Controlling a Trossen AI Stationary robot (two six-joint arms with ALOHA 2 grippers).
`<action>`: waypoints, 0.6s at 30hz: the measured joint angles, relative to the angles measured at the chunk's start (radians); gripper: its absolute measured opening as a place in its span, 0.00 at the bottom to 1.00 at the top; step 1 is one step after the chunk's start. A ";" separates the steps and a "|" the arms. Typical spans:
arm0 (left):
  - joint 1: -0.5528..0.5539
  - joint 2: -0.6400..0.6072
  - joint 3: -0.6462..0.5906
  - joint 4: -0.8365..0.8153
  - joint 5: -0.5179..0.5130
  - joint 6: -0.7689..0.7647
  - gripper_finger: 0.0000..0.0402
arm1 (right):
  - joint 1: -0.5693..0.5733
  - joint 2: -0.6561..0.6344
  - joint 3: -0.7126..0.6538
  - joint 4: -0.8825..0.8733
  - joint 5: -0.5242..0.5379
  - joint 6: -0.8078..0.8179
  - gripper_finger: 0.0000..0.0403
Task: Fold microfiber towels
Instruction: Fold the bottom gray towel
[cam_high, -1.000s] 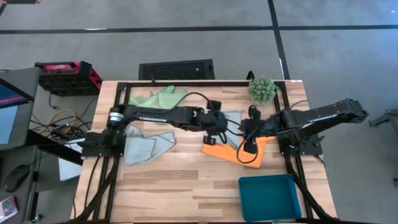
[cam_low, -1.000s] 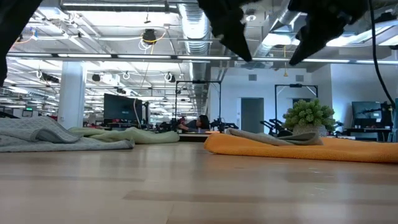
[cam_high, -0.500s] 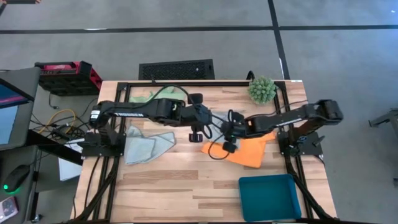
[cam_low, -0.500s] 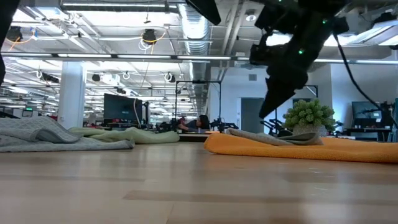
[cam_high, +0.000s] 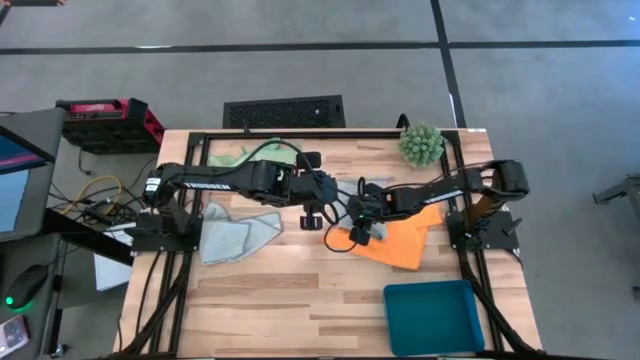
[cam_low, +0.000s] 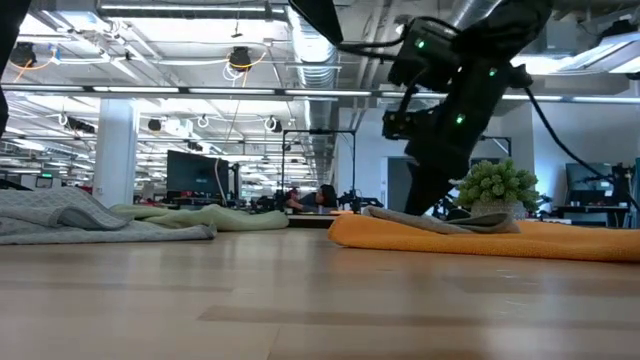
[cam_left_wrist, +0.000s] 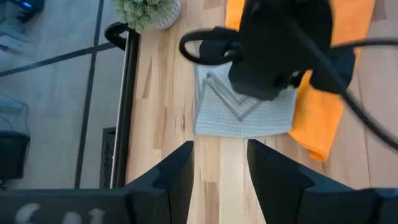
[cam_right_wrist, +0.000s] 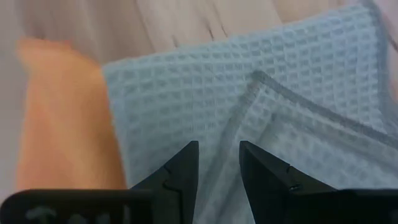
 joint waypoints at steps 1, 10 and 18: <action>0.000 0.000 0.000 0.000 0.000 0.000 0.35 | -0.003 0.005 -0.004 -0.015 0.009 0.000 0.34; 0.000 0.000 0.000 0.000 0.000 0.000 0.35 | -0.008 0.010 -0.003 -0.029 0.104 -0.002 0.34; 0.000 0.000 0.000 0.001 0.000 0.000 0.35 | -0.008 0.010 -0.003 -0.054 0.170 0.004 0.33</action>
